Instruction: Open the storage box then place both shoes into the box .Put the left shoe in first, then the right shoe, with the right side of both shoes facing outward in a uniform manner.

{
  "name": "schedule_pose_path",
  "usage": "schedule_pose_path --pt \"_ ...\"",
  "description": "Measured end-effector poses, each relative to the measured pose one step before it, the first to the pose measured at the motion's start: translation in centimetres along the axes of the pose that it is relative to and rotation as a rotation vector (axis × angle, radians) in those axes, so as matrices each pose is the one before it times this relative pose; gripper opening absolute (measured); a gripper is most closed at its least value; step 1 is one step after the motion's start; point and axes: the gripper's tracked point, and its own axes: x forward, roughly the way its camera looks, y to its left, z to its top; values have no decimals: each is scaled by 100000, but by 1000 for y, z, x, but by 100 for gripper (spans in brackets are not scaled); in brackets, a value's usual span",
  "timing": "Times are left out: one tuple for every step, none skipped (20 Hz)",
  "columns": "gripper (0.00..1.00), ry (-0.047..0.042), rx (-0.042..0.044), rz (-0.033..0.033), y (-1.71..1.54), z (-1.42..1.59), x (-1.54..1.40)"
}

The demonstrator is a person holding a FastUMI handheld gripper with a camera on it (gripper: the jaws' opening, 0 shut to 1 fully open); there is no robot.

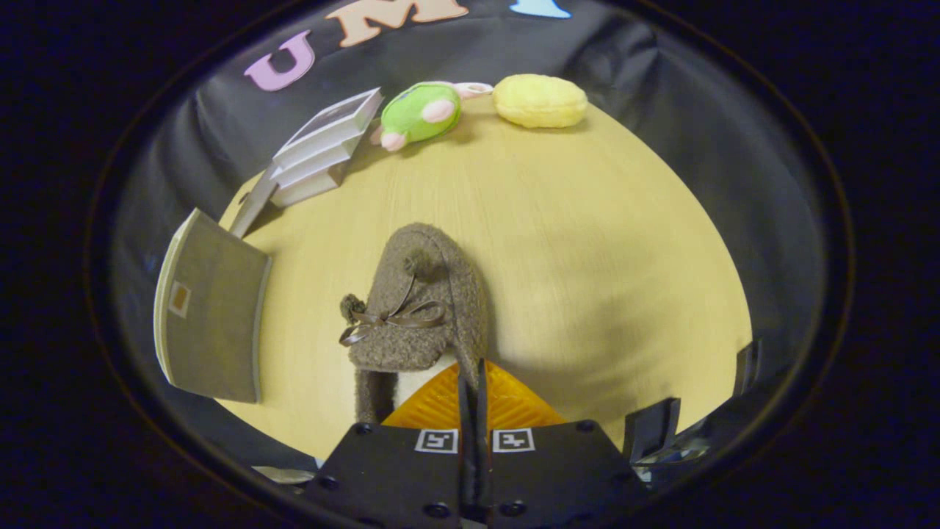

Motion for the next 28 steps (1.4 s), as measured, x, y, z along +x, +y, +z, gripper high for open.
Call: schedule_pose_path --pt "4 -718 3359 1206 542 260 -606" --pt "3 -328 2716 1342 638 251 -635" --pt "3 -401 2164 1004 649 402 -630" --pt "3 -810 1400 555 686 150 -641" --pt "3 -677 258 418 730 175 -764" --pt "4 -1222 -78 440 857 373 -714" --pt "3 -1072 -312 561 1016 239 -613" --pt "3 -1032 -305 956 1081 316 -641" --pt "4 -962 107 1103 1160 289 -696" --pt "3 -592 -183 1723 1308 162 -627" --pt "4 -1085 77 1974 1418 281 -613" --pt "3 -616 -181 2057 1371 227 -672" --pt "3 -540 -311 1857 1456 178 -466" --pt "4 -736 -278 1448 1358 259 -268" --pt "4 -468 -593 1342 1420 125 -97" --pt "4 -430 -570 1167 1340 125 -128" --pt "3 -135 -667 1171 1325 5 -295" --pt "3 85 -602 1165 1362 -43 -97" --pt "3 -62 -255 1297 1427 -18 234" --pt "3 617 -476 1466 1410 -168 155" --pt "3 161 -121 1508 1465 -24 330" --pt "4 447 -265 1389 1347 -194 213" --pt "4 443 -440 1460 1387 -155 38" --pt "4 -478 105 1428 1317 0 271" --pt "4 55 25 1728 1276 -75 217" --pt "4 220 638 1690 1288 -175 278" --pt "4 163 813 1417 1075 -93 338" --pt "4 295 270 705 846 -209 457"
